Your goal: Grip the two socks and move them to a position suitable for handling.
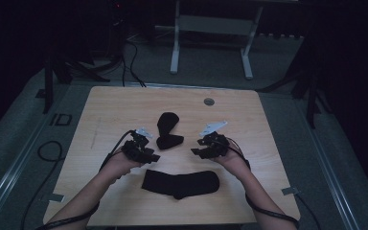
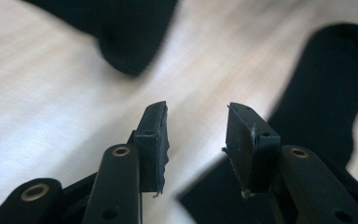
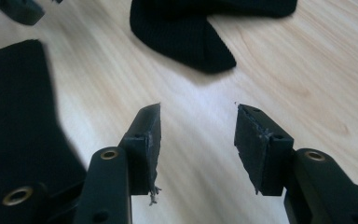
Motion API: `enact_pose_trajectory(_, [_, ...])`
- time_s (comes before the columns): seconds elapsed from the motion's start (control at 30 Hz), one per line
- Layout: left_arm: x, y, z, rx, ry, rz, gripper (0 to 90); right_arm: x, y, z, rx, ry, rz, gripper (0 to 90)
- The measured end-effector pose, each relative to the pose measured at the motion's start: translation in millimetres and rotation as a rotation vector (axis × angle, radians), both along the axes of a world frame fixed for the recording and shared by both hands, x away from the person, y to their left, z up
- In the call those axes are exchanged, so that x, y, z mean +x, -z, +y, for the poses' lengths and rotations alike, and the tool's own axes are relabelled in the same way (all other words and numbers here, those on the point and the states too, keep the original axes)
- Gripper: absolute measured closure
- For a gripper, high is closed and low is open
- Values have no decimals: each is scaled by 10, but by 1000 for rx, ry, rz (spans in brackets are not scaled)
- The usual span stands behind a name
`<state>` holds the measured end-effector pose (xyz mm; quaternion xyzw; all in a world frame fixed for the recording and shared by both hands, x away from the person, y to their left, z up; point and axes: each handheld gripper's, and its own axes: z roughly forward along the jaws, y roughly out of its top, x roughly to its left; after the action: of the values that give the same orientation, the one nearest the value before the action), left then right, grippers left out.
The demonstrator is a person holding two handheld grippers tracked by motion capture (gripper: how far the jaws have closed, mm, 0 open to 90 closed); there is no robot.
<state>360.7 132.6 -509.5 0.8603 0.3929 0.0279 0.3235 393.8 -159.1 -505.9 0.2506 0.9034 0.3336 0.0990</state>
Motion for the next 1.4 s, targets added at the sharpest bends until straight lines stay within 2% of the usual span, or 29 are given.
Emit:
enact_pose_trajectory(0.03, [38,1,7,3,-10,-3,588,73,38,85,5,-2,9,507])
enact_pose_trajectory(0.13, [148,2,16,11,-37,-6,564,145,74,173,-1,-7,14,493])
enact_pose_trajectory(0.23, [258,-2,9,22,-56,-8,564,316,146,321,-27,24,30,473])
enact_pose_trajectory(0.37, [300,9,7,17,-64,-6,564,399,170,374,-30,37,39,466])
enact_pose_trajectory(0.4, [312,15,7,13,-71,-5,564,494,194,451,-33,47,43,466])
enact_pose_trajectory(0.47, [331,25,3,9,-75,-7,564,522,203,483,-36,47,44,466])
enact_pose_trajectory(0.63, [429,27,-46,-1,-85,-15,562,656,279,636,-49,54,75,466])
enact_pose_trajectory(0.67, [451,23,-64,1,-86,-18,535,671,295,656,-48,51,80,467])
enact_pose_trajectory(0.83, [543,23,-155,19,-81,-17,532,698,361,746,-75,54,83,472])
enact_pose_trajectory(0.9, [561,34,-183,32,-80,-15,532,691,377,768,-71,44,91,510])
enact_pose_trajectory(0.97, [572,40,-202,42,-79,-22,532,670,392,785,-81,33,82,582])
enact_pose_trajectory(1.07, [608,42,-212,50,-95,-32,534,645,387,792,-69,25,107,746])
enact_pose_trajectory(1.13, [641,46,-224,55,-112,-33,534,615,373,808,-81,23,101,797])
enact_pose_trajectory(1.23, [692,47,-276,92,-124,-44,534,581,345,807,-97,7,99,813])
enact_pose_trajectory(1.4, [820,9,-367,79,-142,-52,533,531,325,743,-92,-17,115,816])
